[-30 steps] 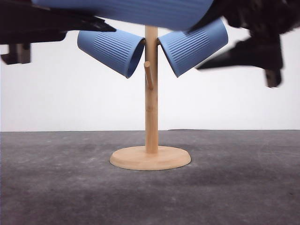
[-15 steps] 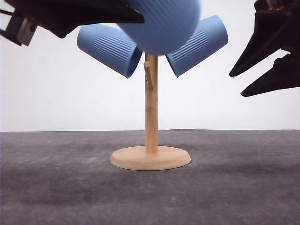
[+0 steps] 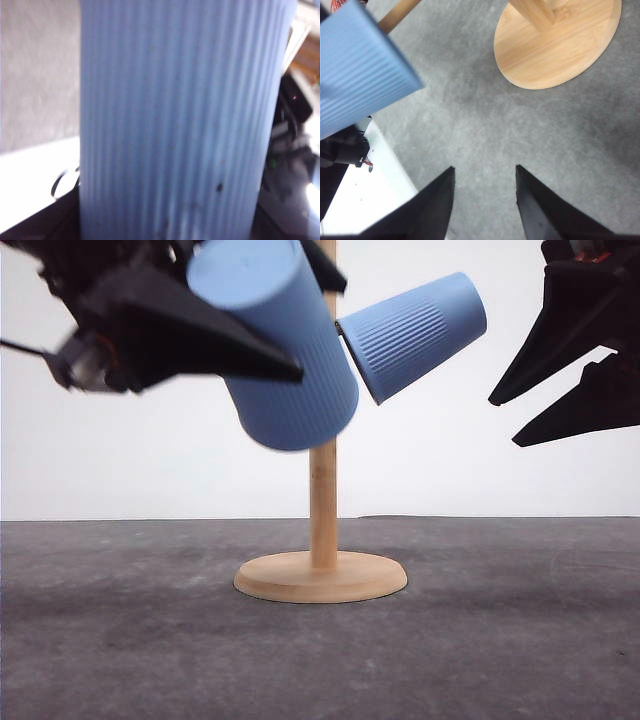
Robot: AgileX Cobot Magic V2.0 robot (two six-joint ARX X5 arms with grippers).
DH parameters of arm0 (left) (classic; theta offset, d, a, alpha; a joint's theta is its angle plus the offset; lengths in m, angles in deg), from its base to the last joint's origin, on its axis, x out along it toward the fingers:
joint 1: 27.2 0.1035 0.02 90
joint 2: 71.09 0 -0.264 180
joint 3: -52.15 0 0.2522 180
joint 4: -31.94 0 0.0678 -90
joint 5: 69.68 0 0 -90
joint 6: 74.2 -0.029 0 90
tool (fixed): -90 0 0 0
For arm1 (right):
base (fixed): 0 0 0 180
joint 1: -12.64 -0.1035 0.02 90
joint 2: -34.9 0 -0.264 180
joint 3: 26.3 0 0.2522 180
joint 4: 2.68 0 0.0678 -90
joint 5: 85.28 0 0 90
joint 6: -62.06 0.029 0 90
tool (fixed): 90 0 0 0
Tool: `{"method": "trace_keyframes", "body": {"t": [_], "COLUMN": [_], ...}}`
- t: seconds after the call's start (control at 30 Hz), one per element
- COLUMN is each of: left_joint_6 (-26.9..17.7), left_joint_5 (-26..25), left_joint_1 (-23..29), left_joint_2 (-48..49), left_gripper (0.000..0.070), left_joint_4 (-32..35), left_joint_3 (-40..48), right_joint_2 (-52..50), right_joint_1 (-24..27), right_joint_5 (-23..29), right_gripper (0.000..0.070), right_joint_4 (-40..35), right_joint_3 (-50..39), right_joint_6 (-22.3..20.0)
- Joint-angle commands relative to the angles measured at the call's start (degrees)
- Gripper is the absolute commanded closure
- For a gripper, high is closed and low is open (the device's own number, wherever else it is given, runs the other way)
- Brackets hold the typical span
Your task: Place three cups
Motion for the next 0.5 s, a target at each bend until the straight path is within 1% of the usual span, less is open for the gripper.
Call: {"method": "trace_keyframes", "body": {"t": [0.0,0.27,0.43,0.47], "left_joint_6": [0.4,1.2,1.2,1.2], "left_joint_5": [-0.1,-0.1,0.6,0.7], "left_joint_1": [0.6,2.5,3.4,3.6], "left_joint_2": [-2.2,-10.6,-13.2,-13.5], "left_gripper": [0.0348,0.0348,0.0344,0.0332], "left_joint_4": [3.2,13.6,17.5,17.9], "left_joint_3": [-0.6,-0.6,-0.6,-0.6], "right_joint_2": [0.5,0.5,0.5,0.5], "right_joint_1": [-0.2,-0.2,-0.2,-0.2], "right_joint_5": [-0.1,-0.1,-0.1,-0.1], "right_gripper": [0.0456,0.0456,0.0456,0.0456], "right_joint_4": [-0.2,-0.2,-0.2,-0.1], "right_joint_3": [0.7,0.7,0.7,0.7], "right_joint_6": [-0.9,-0.9,-0.9,-0.9]}}
